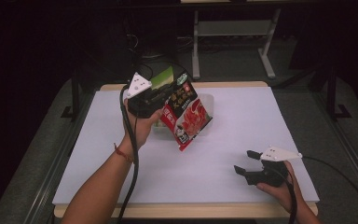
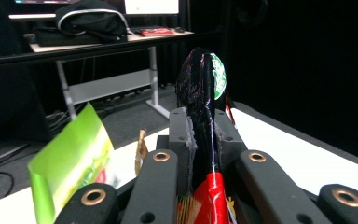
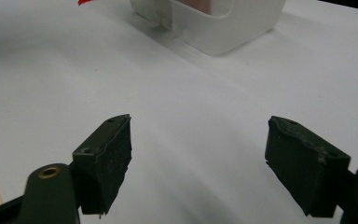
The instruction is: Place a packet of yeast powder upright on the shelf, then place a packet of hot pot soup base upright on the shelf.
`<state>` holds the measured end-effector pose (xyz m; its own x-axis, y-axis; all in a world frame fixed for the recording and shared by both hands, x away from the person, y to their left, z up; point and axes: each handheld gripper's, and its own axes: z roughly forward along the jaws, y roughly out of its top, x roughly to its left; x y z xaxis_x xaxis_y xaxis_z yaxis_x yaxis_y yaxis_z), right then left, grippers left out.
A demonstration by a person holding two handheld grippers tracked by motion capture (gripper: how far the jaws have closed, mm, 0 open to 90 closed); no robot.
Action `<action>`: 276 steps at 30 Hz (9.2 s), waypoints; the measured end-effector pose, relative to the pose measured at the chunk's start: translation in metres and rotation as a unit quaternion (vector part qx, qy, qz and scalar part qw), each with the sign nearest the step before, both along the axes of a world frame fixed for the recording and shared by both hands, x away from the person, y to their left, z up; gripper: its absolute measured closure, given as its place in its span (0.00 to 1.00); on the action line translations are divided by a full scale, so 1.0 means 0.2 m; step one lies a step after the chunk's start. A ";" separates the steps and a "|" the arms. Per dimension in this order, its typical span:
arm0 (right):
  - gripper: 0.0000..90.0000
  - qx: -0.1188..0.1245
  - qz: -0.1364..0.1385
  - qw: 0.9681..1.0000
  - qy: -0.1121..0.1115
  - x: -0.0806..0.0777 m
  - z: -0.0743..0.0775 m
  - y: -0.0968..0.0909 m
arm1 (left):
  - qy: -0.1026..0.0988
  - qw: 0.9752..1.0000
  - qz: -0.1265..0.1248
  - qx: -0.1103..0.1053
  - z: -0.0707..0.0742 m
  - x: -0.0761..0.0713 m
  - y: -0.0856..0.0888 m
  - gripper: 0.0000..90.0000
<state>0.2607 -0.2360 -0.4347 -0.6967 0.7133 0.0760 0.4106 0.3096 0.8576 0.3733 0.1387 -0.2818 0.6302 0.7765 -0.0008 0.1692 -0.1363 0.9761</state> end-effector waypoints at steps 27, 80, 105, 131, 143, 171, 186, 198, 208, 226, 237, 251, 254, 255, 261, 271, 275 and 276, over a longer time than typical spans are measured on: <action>0.25 -0.005 0.018 1.000 -0.004 -0.02 0.00 0.01 | 0.003 0.995 0.090 0.040 -0.04 0.32 -0.31 0.90; 0.26 -0.009 0.019 1.000 0.003 -0.03 -0.01 0.01 | 0.006 0.999 -0.013 0.034 -0.26 0.36 -0.44 0.70; 0.29 -0.023 0.014 1.000 0.004 -0.02 -0.02 0.02 | -0.026 0.994 -0.076 0.072 -0.20 0.26 -0.31 0.65; 0.30 -0.029 0.011 1.000 -0.006 -0.02 0.00 0.02 | -0.054 0.984 -0.128 0.108 -0.11 0.11 -0.20 0.66; 0.30 -0.030 0.006 0.999 -0.006 -0.03 0.00 0.02 | -0.046 0.982 -0.131 0.124 -0.14 0.04 -0.11 0.59; 0.30 -0.042 -0.007 0.999 -0.028 -0.04 0.03 0.00 | -0.016 0.973 -0.137 0.187 -0.35 -0.13 0.13 0.42; 0.30 -0.071 -0.008 0.996 -0.056 -0.02 0.05 0.02 | 0.007 0.964 -0.134 0.228 -0.49 -0.19 0.28 0.35; 0.29 -0.097 -0.011 0.992 -0.075 -0.03 0.05 0.02 | 0.024 0.968 -0.107 0.226 -0.59 -0.24 0.48 0.33; 0.26 -0.105 -0.029 0.991 -0.082 -0.03 0.05 -0.01 | 0.038 0.971 -0.099 0.214 -0.66 -0.28 0.58 0.30; 0.22 -0.127 -0.066 0.986 -0.084 -0.06 0.04 -0.09 | 0.063 0.979 -0.073 0.182 -0.68 -0.30 0.76 0.26; 0.22 -0.127 -0.059 0.987 -0.078 -0.01 0.03 -0.08 | 0.069 0.981 -0.048 0.176 -0.75 -0.38 0.92 0.27; 0.22 -0.113 -0.070 0.988 -0.081 -0.07 0.07 -0.10 | 0.073 0.990 -0.003 0.117 -0.77 -0.54 1.19 0.25; 0.22 -0.103 -0.067 0.990 -0.067 -0.09 0.05 -0.11 | 0.073 0.992 0.002 0.103 -0.78 -0.55 1.21 0.25; 0.22 -0.112 -0.071 0.989 -0.064 -0.11 0.04 -0.11 | 0.072 0.992 0.005 0.104 -0.78 -0.55 1.22 0.25; 0.22 -0.082 -0.091 0.991 -0.059 -0.15 -0.04 -0.17 | 0.079 0.991 0.006 0.106 -0.80 -0.56 1.20 0.25; 0.22 -0.086 -0.085 0.989 -0.080 -0.16 -0.03 -0.16 | 0.080 0.990 0.000 0.119 -0.81 -0.60 1.14 0.24; 0.22 -0.094 -0.080 0.989 -0.078 -0.16 -0.04 -0.14 | 0.081 0.991 0.006 0.111 -0.80 -0.61 1.14 0.24; 0.22 -0.094 -0.080 0.989 -0.076 -0.16 -0.04 -0.14 | 0.082 0.991 0.006 0.108 -0.80 -0.61 1.14 0.24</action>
